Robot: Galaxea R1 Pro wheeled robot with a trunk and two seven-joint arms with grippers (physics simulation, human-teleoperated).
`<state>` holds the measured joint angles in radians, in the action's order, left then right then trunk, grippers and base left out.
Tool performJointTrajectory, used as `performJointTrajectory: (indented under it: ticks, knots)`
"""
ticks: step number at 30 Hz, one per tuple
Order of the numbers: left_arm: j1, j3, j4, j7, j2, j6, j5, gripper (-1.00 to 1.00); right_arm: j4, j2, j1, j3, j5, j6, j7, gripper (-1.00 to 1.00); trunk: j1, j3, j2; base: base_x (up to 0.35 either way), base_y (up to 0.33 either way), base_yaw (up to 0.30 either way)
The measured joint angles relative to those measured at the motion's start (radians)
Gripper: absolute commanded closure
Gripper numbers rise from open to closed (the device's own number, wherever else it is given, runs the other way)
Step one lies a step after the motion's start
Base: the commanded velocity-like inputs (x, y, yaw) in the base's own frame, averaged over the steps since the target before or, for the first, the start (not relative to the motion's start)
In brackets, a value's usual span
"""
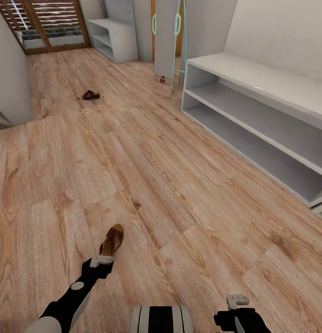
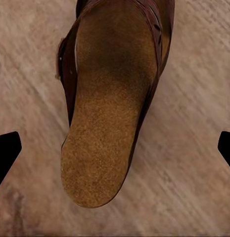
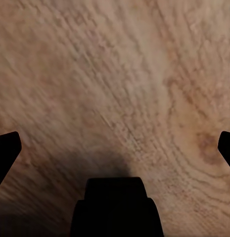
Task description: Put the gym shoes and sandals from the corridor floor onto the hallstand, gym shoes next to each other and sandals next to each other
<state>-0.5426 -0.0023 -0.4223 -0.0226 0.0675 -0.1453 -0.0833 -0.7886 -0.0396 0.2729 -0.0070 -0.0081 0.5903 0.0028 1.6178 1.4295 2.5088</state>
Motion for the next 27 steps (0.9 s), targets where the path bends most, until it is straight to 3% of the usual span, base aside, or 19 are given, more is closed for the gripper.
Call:
performJointTrajectory:
  ticks: [7,17,27]
  knots:
    - [-0.001,0.001,0.000,0.000,0.000,0.000,0.000,-1.00,0.000,0.000,0.000,0.000,0.000,0.000,0.000,-1.00,0.003,0.039,0.002,0.000,0.000,0.000]
    - [0.000,0.001,-0.001,0.000,0.001,0.000,0.001,-1.00,0.000,0.000,0.000,0.000,0.000,0.000,0.000,-1.00,0.003,0.046,0.002,0.000,0.000,0.013]
    - [0.000,0.001,-0.002,0.000,0.001,0.000,0.001,-1.00,0.000,0.000,0.000,0.000,0.001,0.000,0.000,-1.00,0.007,0.092,0.004,0.000,0.000,0.112]
